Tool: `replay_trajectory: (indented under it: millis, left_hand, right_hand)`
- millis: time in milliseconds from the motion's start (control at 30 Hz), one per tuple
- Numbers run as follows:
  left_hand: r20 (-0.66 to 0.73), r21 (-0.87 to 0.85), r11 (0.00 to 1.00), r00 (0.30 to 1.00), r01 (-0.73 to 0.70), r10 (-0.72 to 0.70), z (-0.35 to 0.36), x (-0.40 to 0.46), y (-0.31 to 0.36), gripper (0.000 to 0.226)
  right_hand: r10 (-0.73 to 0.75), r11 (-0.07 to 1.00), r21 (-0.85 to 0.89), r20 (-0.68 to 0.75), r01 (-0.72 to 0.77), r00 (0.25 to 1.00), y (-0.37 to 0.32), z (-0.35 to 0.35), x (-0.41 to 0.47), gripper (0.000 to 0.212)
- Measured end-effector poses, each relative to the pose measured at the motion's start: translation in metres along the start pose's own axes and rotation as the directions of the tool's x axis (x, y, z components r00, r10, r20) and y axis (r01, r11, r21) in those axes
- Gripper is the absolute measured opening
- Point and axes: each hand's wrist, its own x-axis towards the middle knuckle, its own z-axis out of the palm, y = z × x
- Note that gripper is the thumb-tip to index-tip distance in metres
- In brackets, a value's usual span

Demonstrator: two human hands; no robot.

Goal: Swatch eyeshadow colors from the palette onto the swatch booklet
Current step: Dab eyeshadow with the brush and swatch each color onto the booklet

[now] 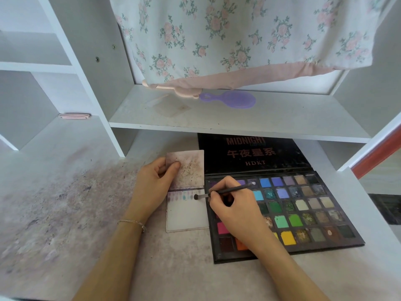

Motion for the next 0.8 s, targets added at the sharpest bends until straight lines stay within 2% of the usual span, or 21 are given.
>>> replay_trajectory:
  millis: [167,300,367,567,800]
  left_hand:
    - [0.002,-0.006,1.000,1.000,0.005,-0.005,0.000,0.000,-0.001,0.013]
    - [0.000,-0.008,1.000,1.000,0.005,-0.005,0.000,0.000,-0.001,0.013]
    - [-0.004,-0.004,1.000,1.000,0.003,-0.003,0.000,0.000,-0.001,0.013]
    - [-0.018,0.017,1.000,1.000,0.012,-0.012,0.000,0.001,-0.003,0.011]
    - [-0.033,0.036,0.999,0.999,0.006,-0.005,0.001,0.002,-0.003,0.014]
  right_hand:
    - [-0.024,1.000,0.013,-0.029,0.024,0.999,0.001,0.001,0.000,0.018]
    - [-0.022,0.969,0.239,-0.177,0.065,0.984,-0.001,-0.006,-0.001,0.023]
    - [-0.020,0.951,0.296,-0.236,0.092,0.972,-0.003,-0.010,0.000,0.026]
    - [0.003,0.939,0.326,-0.324,0.109,0.946,-0.005,-0.024,-0.003,0.028]
    - [0.059,0.958,0.282,-0.400,0.062,0.915,0.008,-0.063,-0.023,0.025]
